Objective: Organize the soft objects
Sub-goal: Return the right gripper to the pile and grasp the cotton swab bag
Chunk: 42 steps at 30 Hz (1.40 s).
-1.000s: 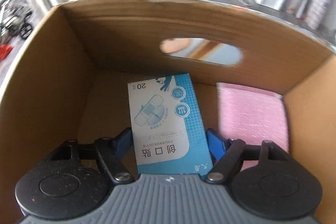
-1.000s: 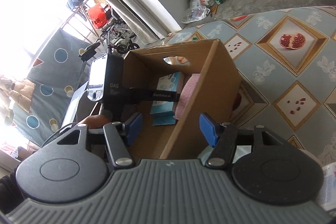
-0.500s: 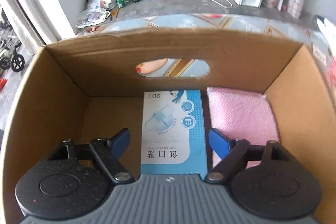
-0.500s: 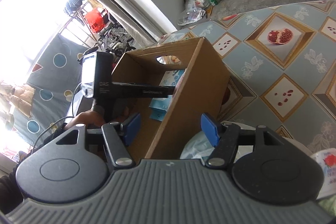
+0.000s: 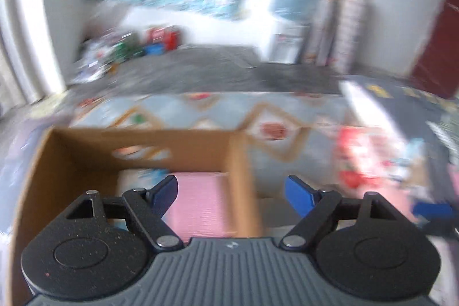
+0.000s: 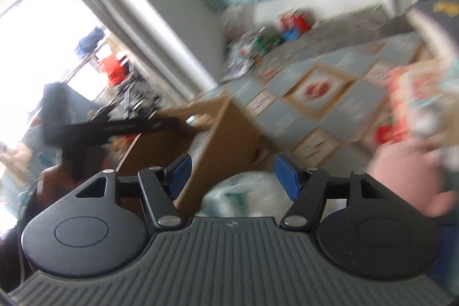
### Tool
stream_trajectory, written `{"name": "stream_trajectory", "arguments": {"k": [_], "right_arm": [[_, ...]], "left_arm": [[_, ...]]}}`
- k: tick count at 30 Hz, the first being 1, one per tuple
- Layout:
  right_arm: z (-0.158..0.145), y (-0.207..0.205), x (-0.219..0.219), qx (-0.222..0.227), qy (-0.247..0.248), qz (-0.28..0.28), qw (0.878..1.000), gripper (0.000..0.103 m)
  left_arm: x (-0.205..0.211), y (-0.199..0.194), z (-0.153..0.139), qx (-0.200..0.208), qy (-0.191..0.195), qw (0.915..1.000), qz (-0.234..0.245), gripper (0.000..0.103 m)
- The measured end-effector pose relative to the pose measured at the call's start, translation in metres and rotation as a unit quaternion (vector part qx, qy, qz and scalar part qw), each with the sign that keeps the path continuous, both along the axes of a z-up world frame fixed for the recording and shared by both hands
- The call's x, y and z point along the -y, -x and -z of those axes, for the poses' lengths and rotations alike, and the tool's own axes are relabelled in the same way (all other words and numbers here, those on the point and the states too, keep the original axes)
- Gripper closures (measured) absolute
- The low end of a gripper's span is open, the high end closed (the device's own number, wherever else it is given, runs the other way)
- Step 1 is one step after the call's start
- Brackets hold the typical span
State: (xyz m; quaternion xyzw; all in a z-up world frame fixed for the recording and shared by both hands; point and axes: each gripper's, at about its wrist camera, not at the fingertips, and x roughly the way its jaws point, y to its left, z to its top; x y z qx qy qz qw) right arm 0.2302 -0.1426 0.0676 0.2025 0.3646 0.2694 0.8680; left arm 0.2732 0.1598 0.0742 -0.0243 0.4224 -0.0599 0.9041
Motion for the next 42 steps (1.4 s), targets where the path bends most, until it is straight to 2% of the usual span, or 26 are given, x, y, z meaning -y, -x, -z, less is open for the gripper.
{"name": "stream_trajectory", "arguments": {"k": [3,6,10,12,16,18,20,22,25,27,28,31,34,38,42], "right_arm": [[-0.002,0.001,0.052,0.007,0.013,0.057,0.998,0.038],[0.006,-0.006,0.101,0.006,0.034,0.107,0.994,0.038],[0.033,-0.029,0.149,-0.014,0.061,0.125,0.990,0.038],[0.050,-0.046,0.163,-0.024,0.075,0.126,0.989,0.038],[0.079,-0.078,0.179,-0.046,0.083,0.093,0.991,0.040],[0.094,-0.094,0.179,-0.057,0.080,0.069,0.993,0.041],[0.108,-0.107,0.173,-0.060,0.097,0.056,0.992,0.043],[0.125,-0.119,0.168,-0.080,0.111,0.058,0.989,0.056],[0.134,-0.123,0.171,-0.086,0.086,0.050,0.991,0.059],[0.133,-0.120,0.171,-0.084,0.083,0.050,0.992,0.066],[0.131,-0.118,0.170,-0.081,0.079,0.050,0.992,0.076],[0.113,-0.106,0.171,-0.055,0.086,0.053,0.993,0.085],[0.104,-0.098,0.172,-0.039,0.087,0.063,0.993,0.088],[0.093,-0.091,0.178,-0.031,0.078,0.083,0.993,0.089],[0.073,-0.081,0.187,-0.013,0.063,0.098,0.993,0.089]], "left_arm": [[0.052,0.004,-0.001,0.008,0.008,0.9977,0.067,0.021],[0.108,0.003,0.011,-0.004,0.013,0.9908,0.135,0.026],[0.179,-0.005,0.036,-0.027,0.006,0.9780,0.207,0.042],[0.206,-0.012,0.048,-0.031,-0.002,0.9727,0.230,0.046],[0.244,-0.027,0.071,-0.050,-0.005,0.9690,0.242,0.059],[0.255,-0.032,0.080,-0.056,-0.008,0.9681,0.244,0.061],[0.263,-0.038,0.089,-0.062,-0.010,0.9680,0.243,0.064],[0.269,-0.041,0.094,-0.070,-0.009,0.9679,0.241,0.064],[0.276,-0.046,0.101,-0.075,-0.006,0.9686,0.237,0.064],[0.279,-0.050,0.104,-0.077,-0.001,0.9694,0.233,0.064],[0.281,-0.052,0.106,-0.079,0.002,0.9698,0.231,0.063],[0.287,-0.056,0.108,-0.073,0.010,0.9701,0.231,0.062],[0.296,-0.058,0.108,-0.075,0.021,0.9674,0.241,0.053],[0.305,-0.062,0.107,-0.067,0.035,0.9687,0.236,0.054],[0.307,-0.058,0.098,-0.058,0.053,0.9663,0.245,0.057]]}}
